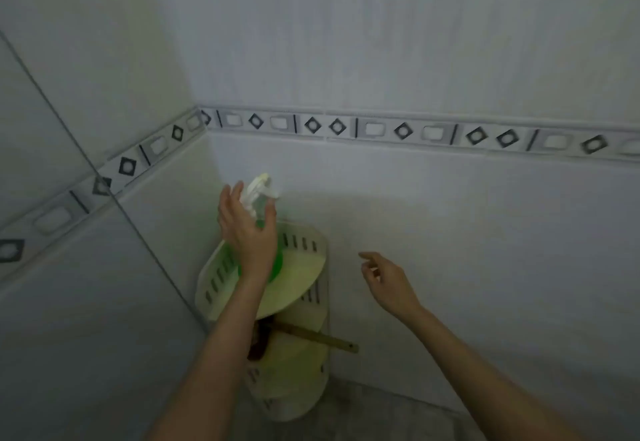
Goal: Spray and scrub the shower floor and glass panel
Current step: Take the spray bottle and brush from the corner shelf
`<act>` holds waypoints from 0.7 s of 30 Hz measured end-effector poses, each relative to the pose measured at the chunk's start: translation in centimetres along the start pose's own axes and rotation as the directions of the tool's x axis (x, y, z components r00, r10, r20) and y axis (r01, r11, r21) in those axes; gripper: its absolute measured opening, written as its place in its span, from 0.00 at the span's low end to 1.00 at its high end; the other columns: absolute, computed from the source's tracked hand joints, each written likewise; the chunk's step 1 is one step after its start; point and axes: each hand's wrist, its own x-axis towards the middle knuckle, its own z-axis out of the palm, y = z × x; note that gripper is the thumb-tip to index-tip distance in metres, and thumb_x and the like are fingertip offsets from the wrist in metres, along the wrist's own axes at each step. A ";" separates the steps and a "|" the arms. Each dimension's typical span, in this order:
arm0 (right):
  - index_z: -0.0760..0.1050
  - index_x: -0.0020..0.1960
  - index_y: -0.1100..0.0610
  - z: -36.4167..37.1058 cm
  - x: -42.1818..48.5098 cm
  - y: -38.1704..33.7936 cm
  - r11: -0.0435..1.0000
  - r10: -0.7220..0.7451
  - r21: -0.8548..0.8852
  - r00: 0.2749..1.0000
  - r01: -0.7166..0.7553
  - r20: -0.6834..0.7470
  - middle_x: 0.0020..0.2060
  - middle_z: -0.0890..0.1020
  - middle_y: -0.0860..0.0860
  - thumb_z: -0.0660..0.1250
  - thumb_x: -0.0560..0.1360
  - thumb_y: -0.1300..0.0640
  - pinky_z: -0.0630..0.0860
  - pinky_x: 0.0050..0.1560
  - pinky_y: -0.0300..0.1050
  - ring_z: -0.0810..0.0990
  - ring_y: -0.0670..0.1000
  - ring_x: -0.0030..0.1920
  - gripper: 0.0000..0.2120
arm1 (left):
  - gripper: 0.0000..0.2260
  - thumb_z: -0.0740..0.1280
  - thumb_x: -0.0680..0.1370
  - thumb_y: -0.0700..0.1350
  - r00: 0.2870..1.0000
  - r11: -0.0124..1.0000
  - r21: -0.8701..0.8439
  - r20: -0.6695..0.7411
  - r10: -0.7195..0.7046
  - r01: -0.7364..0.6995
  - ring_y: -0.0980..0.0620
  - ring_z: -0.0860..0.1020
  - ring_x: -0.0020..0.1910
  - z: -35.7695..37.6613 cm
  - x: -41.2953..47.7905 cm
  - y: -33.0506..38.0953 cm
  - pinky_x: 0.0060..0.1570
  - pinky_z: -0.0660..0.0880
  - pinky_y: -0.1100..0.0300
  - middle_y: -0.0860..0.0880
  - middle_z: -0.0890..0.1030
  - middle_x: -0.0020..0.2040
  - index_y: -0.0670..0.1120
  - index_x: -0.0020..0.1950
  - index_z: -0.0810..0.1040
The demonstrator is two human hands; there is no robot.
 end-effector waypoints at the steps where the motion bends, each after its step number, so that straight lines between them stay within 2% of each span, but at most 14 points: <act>1: 0.71 0.69 0.54 1.7 0.3 0.9 0.999 0.039 -0.003 0.997 -0.039 0.064 0.54 0.79 0.51 0.59 0.81 0.56 0.70 0.46 0.36 0.79 0.50 0.50 0.16 | 0.30 0.67 0.80 0.52 0.996 0.995 -0.041 -0.020 -0.088 0.088 0.42 0.63 0.77 0.1 0.5 -0.9 0.72 0.57 0.56 0.40 0.64 0.78 0.42 0.78 0.64; 3: 0.68 0.71 0.55 5.0 0.8 2.7 0.993 0.104 -0.072 0.975 -0.092 0.197 0.60 0.77 0.54 0.59 0.82 0.54 0.69 0.50 0.36 0.78 0.51 0.56 0.19 | 0.34 0.68 0.81 0.51 0.962 0.946 -0.172 0.023 -0.273 0.273 0.44 0.61 0.79 0.5 1.6 -2.0 0.76 0.58 0.57 0.42 0.60 0.81 0.42 0.82 0.56; 4: 0.65 0.73 0.55 6.7 0.8 3.6 0.985 0.159 -0.114 0.945 -0.131 0.285 0.63 0.75 0.55 0.58 0.82 0.53 0.69 0.53 0.36 0.76 0.52 0.59 0.20 | 0.35 0.69 0.81 0.50 0.939 0.911 -0.225 0.071 -0.338 0.345 0.46 0.63 0.78 0.7 2.1 -2.3 0.76 0.61 0.58 0.43 0.60 0.81 0.42 0.82 0.54; 5: 0.63 0.74 0.55 8.4 0.9 4.8 0.977 0.198 -0.140 0.915 -0.158 0.351 0.66 0.73 0.56 0.58 0.82 0.53 0.69 0.57 0.38 0.75 0.52 0.62 0.21 | 0.36 0.69 0.82 0.48 0.920 0.880 -0.268 0.103 -0.378 0.392 0.49 0.66 0.76 1.1 2.6 -2.9 0.72 0.66 0.63 0.45 0.63 0.80 0.43 0.83 0.53; 7: 0.58 0.76 0.54 11.4 1.0 6.8 0.961 0.265 -0.205 0.844 -0.188 0.467 0.69 0.69 0.57 0.58 0.82 0.52 0.67 0.64 0.41 0.71 0.54 0.66 0.24 | 0.32 0.69 0.82 0.46 0.905 0.850 -0.311 0.136 -0.403 0.425 0.54 0.71 0.68 1.9 3.4 -3.8 0.58 0.70 0.76 0.50 0.70 0.72 0.43 0.81 0.58; 8: 0.56 0.77 0.54 12.8 1.1 7.7 0.952 0.287 -0.244 0.807 -0.184 0.515 0.70 0.68 0.57 0.58 0.82 0.51 0.67 0.66 0.43 0.69 0.55 0.68 0.26 | 0.28 0.69 0.81 0.45 0.909 0.850 -0.324 0.140 -0.392 0.416 0.53 0.73 0.65 2.2 3.8 -4.1 0.55 0.70 0.76 0.50 0.73 0.68 0.42 0.79 0.64; 9: 0.54 0.77 0.54 14.2 1.2 8.9 0.940 0.313 -0.294 0.778 -0.173 0.544 0.71 0.67 0.57 0.58 0.81 0.50 0.67 0.67 0.46 0.68 0.56 0.69 0.27 | 0.24 0.70 0.81 0.44 0.919 0.860 -0.325 0.142 -0.367 0.393 0.51 0.77 0.62 2.5 4.1 -4.7 0.56 0.73 0.72 0.48 0.77 0.65 0.41 0.75 0.71; 10: 0.53 0.78 0.53 15.5 1.3 9.9 0.923 0.335 -0.356 0.758 -0.145 0.559 0.72 0.66 0.57 0.58 0.81 0.48 0.66 0.68 0.49 0.67 0.56 0.70 0.28 | 0.18 0.71 0.80 0.44 0.927 0.867 -0.329 0.142 -0.347 0.375 0.49 0.79 0.57 2.7 4.4 -5.3 0.55 0.75 0.66 0.45 0.81 0.60 0.41 0.69 0.77; 12: 0.50 0.79 0.52 17.9 1.4 11.8 0.869 0.379 -0.491 0.730 -0.068 0.569 0.73 0.64 0.55 0.58 0.80 0.46 0.65 0.69 0.53 0.65 0.56 0.71 0.32 | 0.10 0.72 0.79 0.45 0.930 0.865 -0.341 0.146 -0.337 0.367 0.49 0.81 0.49 2.8 4.5 -5.7 0.53 0.77 0.59 0.43 0.85 0.53 0.45 0.60 0.82; 14: 0.46 0.79 0.52 20.1 1.5 13.7 0.816 0.419 -0.579 0.693 -0.004 0.587 0.75 0.61 0.54 0.59 0.79 0.44 0.61 0.70 0.55 0.62 0.55 0.73 0.35 | 0.06 0.73 0.79 0.46 0.931 0.856 -0.365 0.141 -0.337 0.365 0.53 0.80 0.42 2.9 4.6 -6.0 0.48 0.77 0.59 0.44 0.86 0.47 0.50 0.55 0.83; 16: 0.44 0.79 0.53 22.0 1.8 15.4 0.792 0.462 -0.610 0.652 0.001 0.601 0.76 0.60 0.54 0.59 0.79 0.43 0.58 0.71 0.57 0.60 0.55 0.74 0.37 | 0.03 0.73 0.79 0.46 0.936 0.859 -0.374 0.138 -0.322 0.351 0.59 0.76 0.30 2.9 4.8 -6.2 0.35 0.74 0.65 0.54 0.81 0.33 0.55 0.48 0.83; 17: 0.45 0.79 0.53 22.8 1.9 16.2 0.786 0.481 -0.618 0.632 -0.004 0.608 0.75 0.61 0.54 0.59 0.79 0.43 0.58 0.71 0.57 0.61 0.55 0.74 0.37 | 0.06 0.73 0.79 0.46 0.941 0.865 -0.369 0.138 -0.310 0.340 0.60 0.73 0.27 3.0 4.8 -6.2 0.32 0.72 0.66 0.57 0.78 0.28 0.57 0.46 0.83; 19: 0.49 0.78 0.54 24.1 2.1 17.1 0.780 0.502 -0.626 0.622 -0.025 0.601 0.73 0.66 0.54 0.60 0.79 0.44 0.59 0.69 0.57 0.65 0.56 0.72 0.34 | 0.06 0.73 0.79 0.45 0.948 0.872 -0.371 0.137 -0.289 0.319 0.59 0.71 0.25 3.1 4.8 -6.5 0.30 0.71 0.66 0.58 0.76 0.26 0.57 0.47 0.82; 21: 0.60 0.73 0.53 25.1 2.5 17.9 0.790 0.498 -0.609 0.648 -0.066 0.576 0.66 0.73 0.53 0.59 0.79 0.47 0.63 0.66 0.57 0.70 0.56 0.67 0.25 | 0.05 0.73 0.79 0.44 0.951 0.873 -0.379 0.134 -0.278 0.308 0.59 0.72 0.25 2.9 4.9 -6.4 0.29 0.71 0.66 0.58 0.76 0.26 0.56 0.48 0.82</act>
